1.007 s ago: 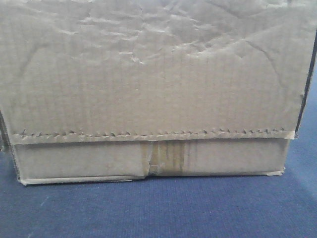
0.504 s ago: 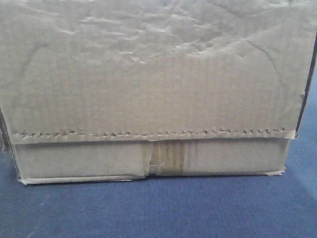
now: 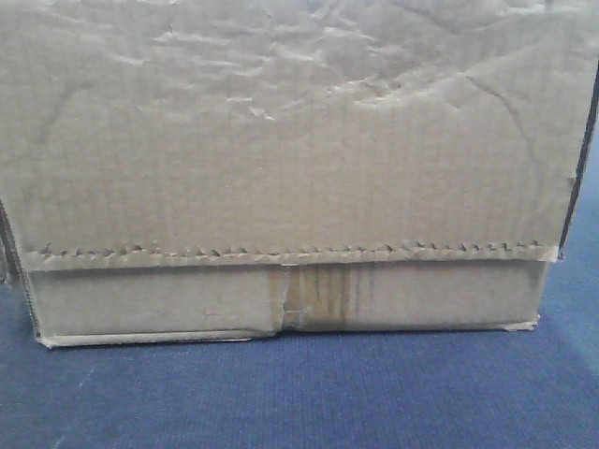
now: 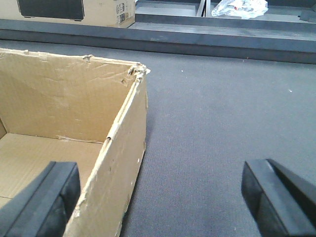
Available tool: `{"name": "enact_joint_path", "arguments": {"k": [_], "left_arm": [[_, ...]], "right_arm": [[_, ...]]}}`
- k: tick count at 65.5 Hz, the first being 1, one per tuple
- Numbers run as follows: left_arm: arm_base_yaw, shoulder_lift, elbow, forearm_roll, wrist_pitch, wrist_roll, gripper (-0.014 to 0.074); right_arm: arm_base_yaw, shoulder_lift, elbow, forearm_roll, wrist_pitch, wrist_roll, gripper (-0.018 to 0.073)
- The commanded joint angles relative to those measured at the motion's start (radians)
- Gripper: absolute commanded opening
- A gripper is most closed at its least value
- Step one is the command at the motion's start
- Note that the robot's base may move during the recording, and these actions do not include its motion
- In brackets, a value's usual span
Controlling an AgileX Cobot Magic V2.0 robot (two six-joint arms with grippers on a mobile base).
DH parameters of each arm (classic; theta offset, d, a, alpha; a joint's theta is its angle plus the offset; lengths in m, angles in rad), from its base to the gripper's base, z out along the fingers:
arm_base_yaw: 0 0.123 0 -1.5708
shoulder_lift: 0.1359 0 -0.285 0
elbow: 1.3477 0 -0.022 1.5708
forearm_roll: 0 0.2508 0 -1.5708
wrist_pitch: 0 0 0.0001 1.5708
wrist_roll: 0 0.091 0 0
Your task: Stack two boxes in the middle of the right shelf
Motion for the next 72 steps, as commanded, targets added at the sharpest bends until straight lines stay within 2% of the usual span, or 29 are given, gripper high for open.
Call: {"name": "enact_joint_path", "arguments": {"k": [1, 6, 17, 29, 37, 47, 55, 62, 65, 67, 72], "left_arm": [[0.001, -0.016, -0.018, 0.018, 0.011, 0.007, -0.0111], [0.003, -0.041, -0.040, 0.029, 0.028, -0.001, -0.0111], [0.003, -0.124, -0.112, 0.094, 0.032, -0.076, -0.0111], [0.001, -0.245, -0.209, 0.103, 0.015, -0.150, -0.0111], [0.001, -0.328, -0.280, 0.041, -0.013, -0.182, -0.0111], [-0.012, -0.396, -0.378, -0.129, -0.017, -0.182, -0.0111], [-0.096, -0.407, -0.434, -0.202, 0.012, -0.182, -0.0111], [-0.209, -0.407, -0.446, -0.208, 0.005, -0.182, -0.0111], [-0.294, -0.397, -0.446, -0.208, -0.002, -0.184, -0.0111], [-0.326, -0.388, -0.446, -0.208, -0.002, -0.187, -0.0111], [-0.397, -0.360, -0.446, -0.197, -0.002, -0.236, -0.0111]], "right_arm": [[0.002, 0.003, -0.010, -0.008, -0.027, -0.001, 0.0569], [0.002, 0.003, -0.010, -0.008, -0.027, -0.001, 0.0569], [0.002, 0.003, -0.010, -0.008, -0.027, -0.001, 0.0569], [0.002, 0.003, -0.010, -0.008, -0.027, -0.001, 0.0569], [0.002, 0.003, -0.010, -0.008, -0.027, -0.001, 0.0569], [0.002, 0.003, -0.010, -0.008, -0.027, -0.001, 0.0569], [0.002, 0.003, -0.010, -0.008, -0.027, -0.001, 0.0569], [0.002, 0.003, -0.010, -0.008, -0.025, -0.001, 0.0569], [0.002, 0.003, -0.010, -0.008, -0.025, -0.001, 0.0569], [0.002, 0.003, -0.010, -0.008, -0.025, -0.001, 0.0569], [0.002, 0.003, -0.010, -0.008, -0.025, -0.001, 0.0569]]}}
